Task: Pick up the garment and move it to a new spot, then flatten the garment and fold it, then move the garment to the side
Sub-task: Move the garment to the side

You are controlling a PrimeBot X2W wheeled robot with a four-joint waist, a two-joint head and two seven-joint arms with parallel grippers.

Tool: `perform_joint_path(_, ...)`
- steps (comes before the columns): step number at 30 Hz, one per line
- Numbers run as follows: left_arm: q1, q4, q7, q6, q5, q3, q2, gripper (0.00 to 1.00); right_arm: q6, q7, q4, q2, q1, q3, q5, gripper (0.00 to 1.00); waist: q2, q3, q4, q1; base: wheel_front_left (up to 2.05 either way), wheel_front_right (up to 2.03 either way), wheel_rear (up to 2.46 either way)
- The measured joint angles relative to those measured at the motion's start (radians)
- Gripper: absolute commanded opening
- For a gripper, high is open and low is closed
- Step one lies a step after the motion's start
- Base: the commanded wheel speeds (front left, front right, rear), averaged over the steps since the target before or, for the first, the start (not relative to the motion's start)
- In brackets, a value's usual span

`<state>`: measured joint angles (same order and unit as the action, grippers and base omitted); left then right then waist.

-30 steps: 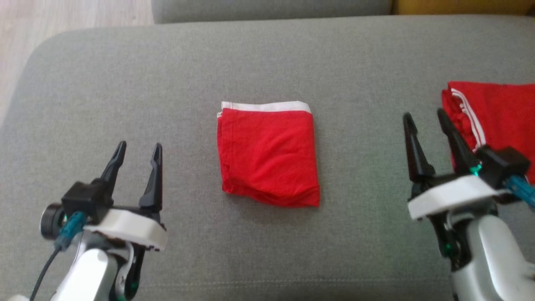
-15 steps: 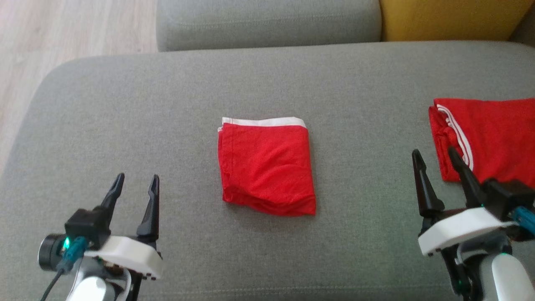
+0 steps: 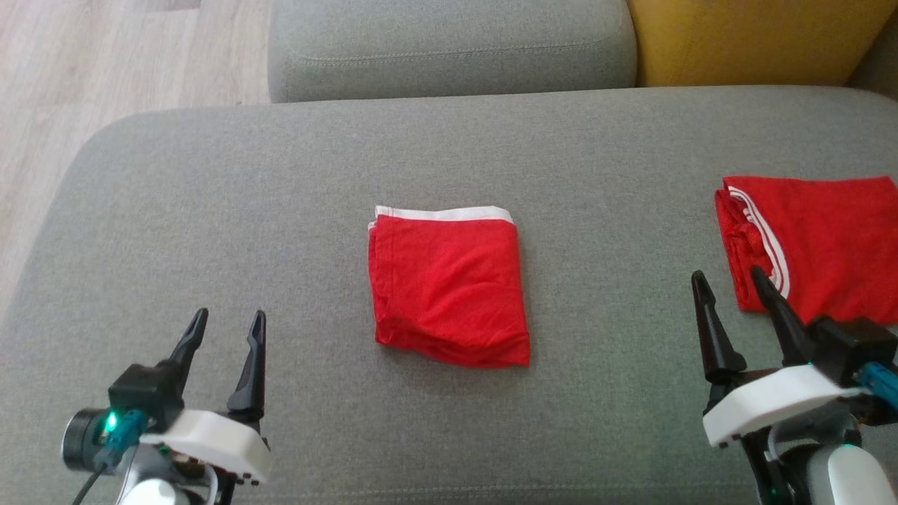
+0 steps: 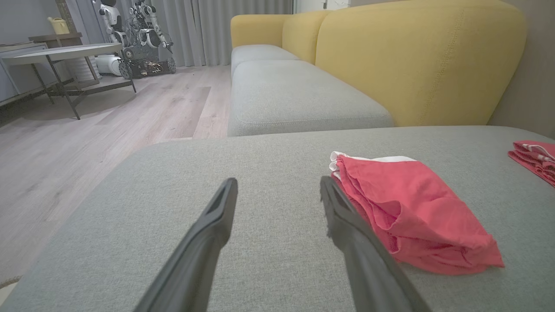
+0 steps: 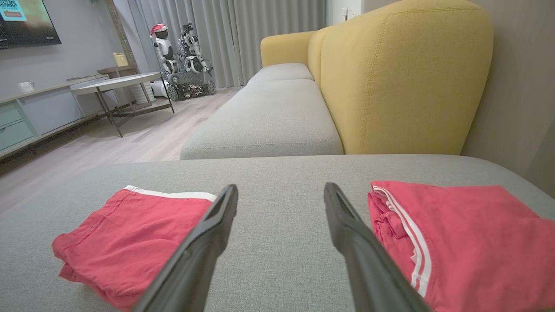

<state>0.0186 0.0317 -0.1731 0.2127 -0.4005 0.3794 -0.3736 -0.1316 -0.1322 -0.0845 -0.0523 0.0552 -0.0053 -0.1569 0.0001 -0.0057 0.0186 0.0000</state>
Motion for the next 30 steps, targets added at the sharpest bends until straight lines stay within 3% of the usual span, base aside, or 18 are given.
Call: perform_joint_path(30, -0.004, -0.014, 0.004, 0.016, 0.000, 0.009, -0.007, 1.00, 0.000, -0.002, 0.009, 0.005, -0.003, -0.003, 0.000, 1.00, 0.0000, 0.024, 0.002, 0.0000, 0.00, 0.00, 0.00)
